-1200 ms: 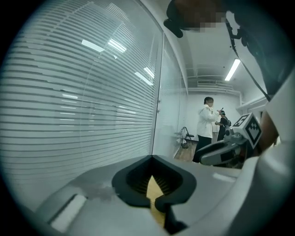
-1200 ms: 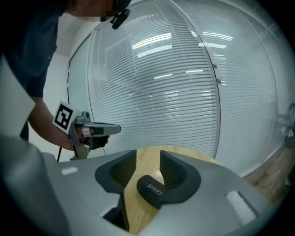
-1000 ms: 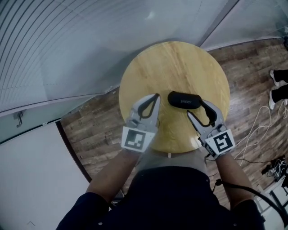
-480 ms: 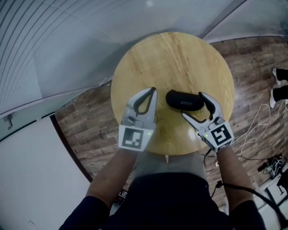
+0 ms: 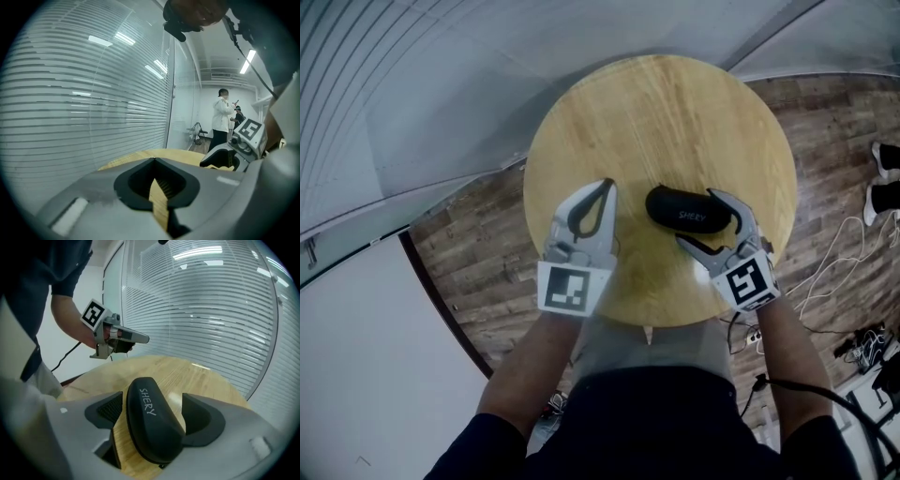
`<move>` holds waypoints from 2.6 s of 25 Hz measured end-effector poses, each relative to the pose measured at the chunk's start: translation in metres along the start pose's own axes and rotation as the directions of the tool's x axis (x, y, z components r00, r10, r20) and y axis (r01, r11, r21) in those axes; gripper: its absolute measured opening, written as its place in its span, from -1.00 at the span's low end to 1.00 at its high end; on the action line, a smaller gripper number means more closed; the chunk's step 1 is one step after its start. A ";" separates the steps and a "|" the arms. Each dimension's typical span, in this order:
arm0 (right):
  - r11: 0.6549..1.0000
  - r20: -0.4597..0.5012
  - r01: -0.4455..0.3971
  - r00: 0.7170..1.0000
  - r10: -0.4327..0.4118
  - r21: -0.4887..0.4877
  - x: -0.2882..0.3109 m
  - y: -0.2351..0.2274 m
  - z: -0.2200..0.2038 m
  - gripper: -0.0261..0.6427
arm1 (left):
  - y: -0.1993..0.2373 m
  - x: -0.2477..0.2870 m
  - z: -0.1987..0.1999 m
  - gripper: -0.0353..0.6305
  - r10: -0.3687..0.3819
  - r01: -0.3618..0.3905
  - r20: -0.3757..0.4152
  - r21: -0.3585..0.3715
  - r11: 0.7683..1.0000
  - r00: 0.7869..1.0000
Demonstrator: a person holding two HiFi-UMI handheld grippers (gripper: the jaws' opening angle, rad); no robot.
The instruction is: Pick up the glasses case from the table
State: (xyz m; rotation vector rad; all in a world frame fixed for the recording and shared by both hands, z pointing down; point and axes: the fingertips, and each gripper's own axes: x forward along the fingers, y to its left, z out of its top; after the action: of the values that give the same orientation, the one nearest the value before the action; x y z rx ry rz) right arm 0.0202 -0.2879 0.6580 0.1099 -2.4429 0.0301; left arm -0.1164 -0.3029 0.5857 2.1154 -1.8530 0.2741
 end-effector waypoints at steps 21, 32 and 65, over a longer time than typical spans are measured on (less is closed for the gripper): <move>0.990 -0.302 -0.038 0.953 -0.005 -0.136 0.038 -0.014 -0.033 0.23 | 0.000 -0.014 0.007 -0.88 0.005 -0.004 0.049 -0.024 1.000 0.999; 0.947 -0.034 -0.004 0.999 0.016 0.322 -0.009 -0.006 0.018 0.14 | -0.013 -0.026 0.031 -0.88 -0.040 0.040 0.061 0.000 0.999 0.997; 0.903 0.390 0.171 0.858 -0.333 0.394 -0.228 0.006 0.194 0.13 | -0.086 -0.122 0.222 -0.88 -0.146 0.117 0.254 0.127 0.985 0.956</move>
State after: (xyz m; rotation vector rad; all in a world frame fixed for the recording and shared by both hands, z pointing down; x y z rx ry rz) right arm 0.0701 -0.2756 0.3627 0.6715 -2.8393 0.3559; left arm -0.0624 -0.2590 0.3268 2.4413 -1.8617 0.0679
